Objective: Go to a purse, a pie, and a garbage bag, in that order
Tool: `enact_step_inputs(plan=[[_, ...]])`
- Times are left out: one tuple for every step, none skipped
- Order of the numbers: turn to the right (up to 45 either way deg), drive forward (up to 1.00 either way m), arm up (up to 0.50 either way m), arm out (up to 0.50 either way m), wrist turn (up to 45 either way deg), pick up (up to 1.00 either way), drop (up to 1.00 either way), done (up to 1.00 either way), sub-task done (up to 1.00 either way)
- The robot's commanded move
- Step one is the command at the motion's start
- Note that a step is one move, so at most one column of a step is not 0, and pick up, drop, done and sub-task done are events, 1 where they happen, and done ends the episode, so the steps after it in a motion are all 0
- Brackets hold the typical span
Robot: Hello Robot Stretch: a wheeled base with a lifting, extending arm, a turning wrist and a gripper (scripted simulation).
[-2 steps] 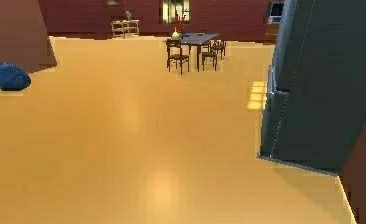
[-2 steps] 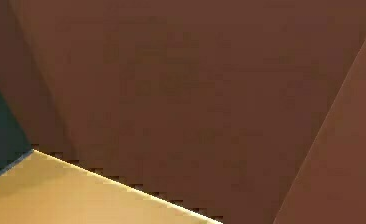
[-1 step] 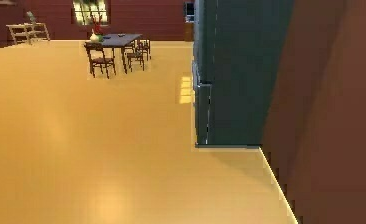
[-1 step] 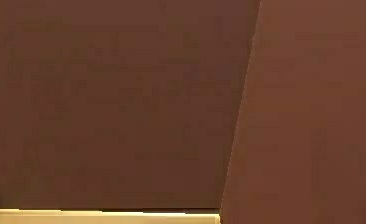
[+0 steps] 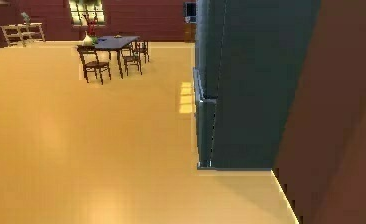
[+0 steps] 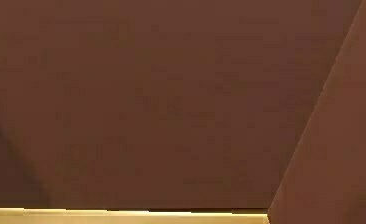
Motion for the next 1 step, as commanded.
enact_step_inputs(plan=[[-45.0, 0.0, 0.0, 0.0, 0.0, 0.0, 0.0, 0.0, 0.0]])
